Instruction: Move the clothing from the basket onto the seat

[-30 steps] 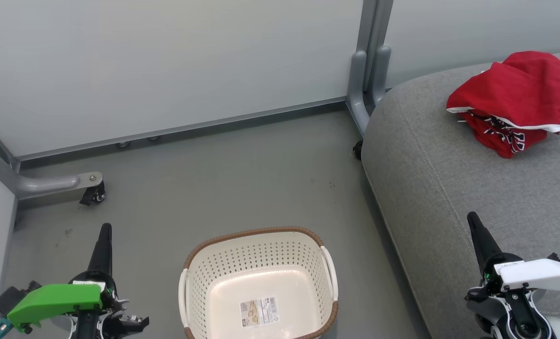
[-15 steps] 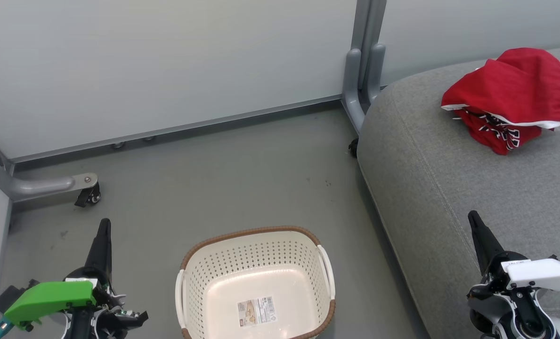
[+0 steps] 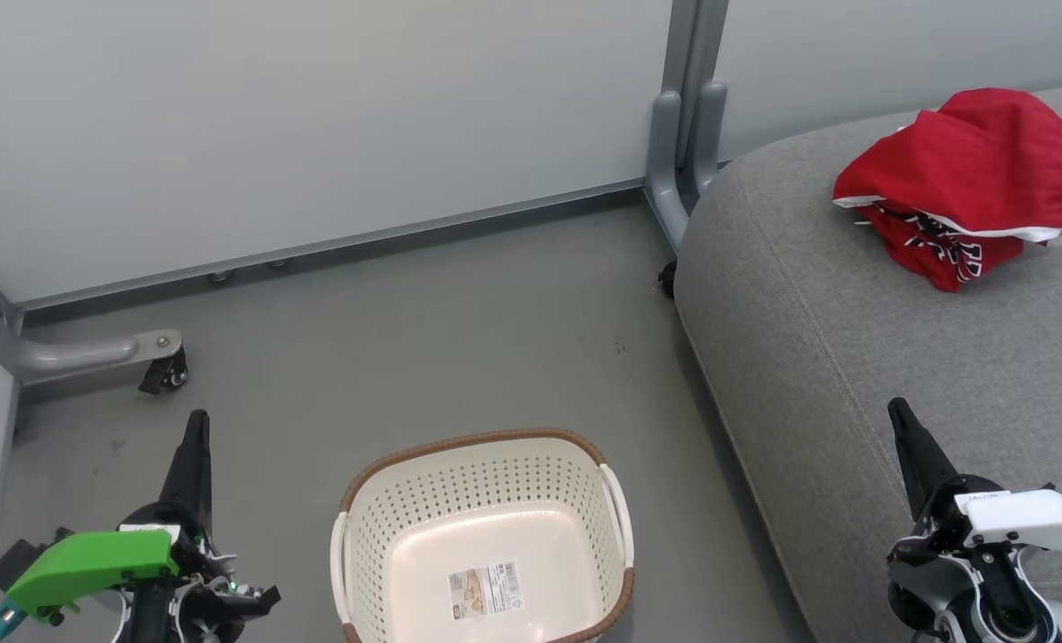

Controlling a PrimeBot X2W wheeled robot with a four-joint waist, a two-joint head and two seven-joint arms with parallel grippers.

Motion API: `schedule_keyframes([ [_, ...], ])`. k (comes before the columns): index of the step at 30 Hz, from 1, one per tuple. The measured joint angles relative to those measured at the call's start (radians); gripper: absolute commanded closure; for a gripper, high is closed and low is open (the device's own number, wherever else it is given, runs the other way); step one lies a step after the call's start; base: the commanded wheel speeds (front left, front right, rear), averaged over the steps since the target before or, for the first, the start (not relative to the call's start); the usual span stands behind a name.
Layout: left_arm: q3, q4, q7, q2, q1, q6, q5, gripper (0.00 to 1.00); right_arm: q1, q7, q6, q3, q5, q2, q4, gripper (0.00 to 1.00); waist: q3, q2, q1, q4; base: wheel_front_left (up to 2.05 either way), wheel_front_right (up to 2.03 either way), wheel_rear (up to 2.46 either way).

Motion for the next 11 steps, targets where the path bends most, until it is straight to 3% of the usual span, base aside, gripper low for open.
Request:
schedule_keyframes([
  [11,0.000,0.000,0.000,0.000,0.000,0.000,0.000,1.00,0.000,0.000,0.000,-0.001,0.000,0.000,0.000,1.00,0.000,0.0000,0.0000,0.000,0.00,0.00,0.00],
])
